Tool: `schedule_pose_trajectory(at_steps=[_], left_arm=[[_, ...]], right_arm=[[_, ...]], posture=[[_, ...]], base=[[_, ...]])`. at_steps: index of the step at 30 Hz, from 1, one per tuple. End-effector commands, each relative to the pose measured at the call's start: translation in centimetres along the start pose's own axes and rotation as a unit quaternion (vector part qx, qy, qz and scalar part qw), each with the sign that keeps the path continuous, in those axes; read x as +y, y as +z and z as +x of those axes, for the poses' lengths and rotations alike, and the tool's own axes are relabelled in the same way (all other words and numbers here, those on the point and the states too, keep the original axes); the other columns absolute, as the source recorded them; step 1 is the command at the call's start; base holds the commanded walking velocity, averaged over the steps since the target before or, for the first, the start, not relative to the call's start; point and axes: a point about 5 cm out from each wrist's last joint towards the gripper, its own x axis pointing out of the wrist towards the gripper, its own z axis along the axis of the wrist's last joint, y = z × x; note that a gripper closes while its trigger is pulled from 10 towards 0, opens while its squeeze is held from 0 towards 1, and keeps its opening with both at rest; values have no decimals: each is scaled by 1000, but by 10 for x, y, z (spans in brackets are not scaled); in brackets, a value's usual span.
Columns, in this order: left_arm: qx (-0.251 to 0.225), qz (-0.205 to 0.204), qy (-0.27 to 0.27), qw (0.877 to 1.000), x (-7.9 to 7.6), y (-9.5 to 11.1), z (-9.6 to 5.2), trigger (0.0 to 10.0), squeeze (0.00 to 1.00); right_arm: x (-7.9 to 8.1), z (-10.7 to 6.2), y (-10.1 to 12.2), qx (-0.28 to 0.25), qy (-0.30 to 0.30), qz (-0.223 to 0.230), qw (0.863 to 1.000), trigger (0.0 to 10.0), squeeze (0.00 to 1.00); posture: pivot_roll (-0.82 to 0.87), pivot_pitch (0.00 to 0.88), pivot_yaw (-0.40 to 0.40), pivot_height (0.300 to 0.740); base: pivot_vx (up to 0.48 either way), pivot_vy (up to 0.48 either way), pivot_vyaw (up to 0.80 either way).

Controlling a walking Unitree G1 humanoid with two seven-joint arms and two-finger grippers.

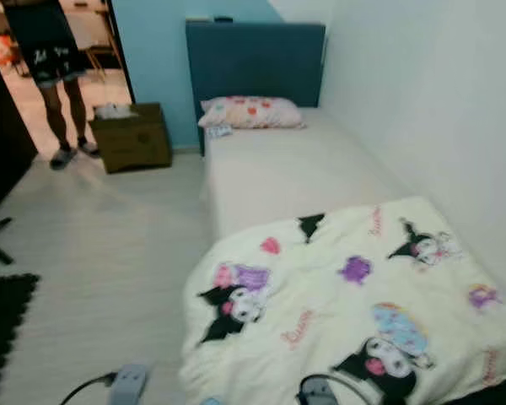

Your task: Clean up the room

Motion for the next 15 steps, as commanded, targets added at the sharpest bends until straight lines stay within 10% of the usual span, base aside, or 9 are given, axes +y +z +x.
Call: schedule_pose_trajectory(at_steps=[1, 15], left_arm=[[10, 4, 8, 1000, 5, -5, -1, 10000, 0], [12, 5, 4, 1000, 4, -7, -1, 10000, 0]], right_arm=[[6, 0, -20, 44, 6, 2, 999, 10000, 0], [-1, -2, -28, 76, 0, 4, 997, 10000, 0]], posture=[[51, 0, -57, 740], [41, 0, -59, 740]], base=[[0, 420, 0], [0, 420, 0]])
